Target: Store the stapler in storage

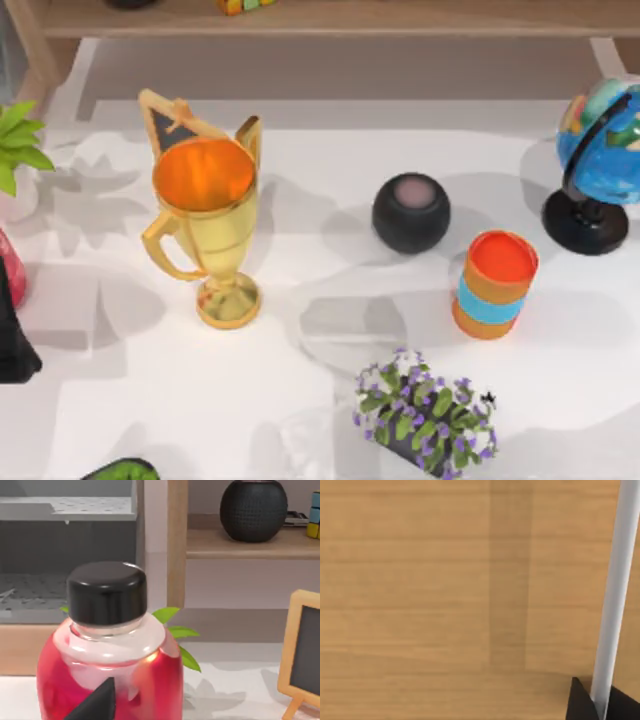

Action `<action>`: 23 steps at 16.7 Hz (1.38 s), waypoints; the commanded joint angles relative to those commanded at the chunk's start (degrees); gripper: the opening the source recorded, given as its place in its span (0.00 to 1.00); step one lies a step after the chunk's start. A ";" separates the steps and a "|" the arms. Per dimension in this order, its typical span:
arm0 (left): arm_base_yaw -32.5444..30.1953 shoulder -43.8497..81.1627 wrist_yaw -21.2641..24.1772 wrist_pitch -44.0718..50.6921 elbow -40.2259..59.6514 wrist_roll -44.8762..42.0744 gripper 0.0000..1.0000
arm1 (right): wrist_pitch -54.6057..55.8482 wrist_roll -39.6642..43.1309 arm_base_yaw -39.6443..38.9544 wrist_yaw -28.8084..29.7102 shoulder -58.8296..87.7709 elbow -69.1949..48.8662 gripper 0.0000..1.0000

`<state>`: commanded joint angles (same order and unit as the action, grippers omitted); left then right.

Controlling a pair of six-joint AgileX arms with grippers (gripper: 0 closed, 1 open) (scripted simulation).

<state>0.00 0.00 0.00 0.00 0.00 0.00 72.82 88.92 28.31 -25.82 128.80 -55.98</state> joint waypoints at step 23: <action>0.00 0.00 0.00 0.00 0.00 0.00 1.00 | -9.00 -0.03 -3.32 3.71 7.14 -15.97 0.53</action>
<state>0.00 0.00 0.00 0.00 0.00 0.00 63.81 88.88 24.99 -22.12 135.94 -71.96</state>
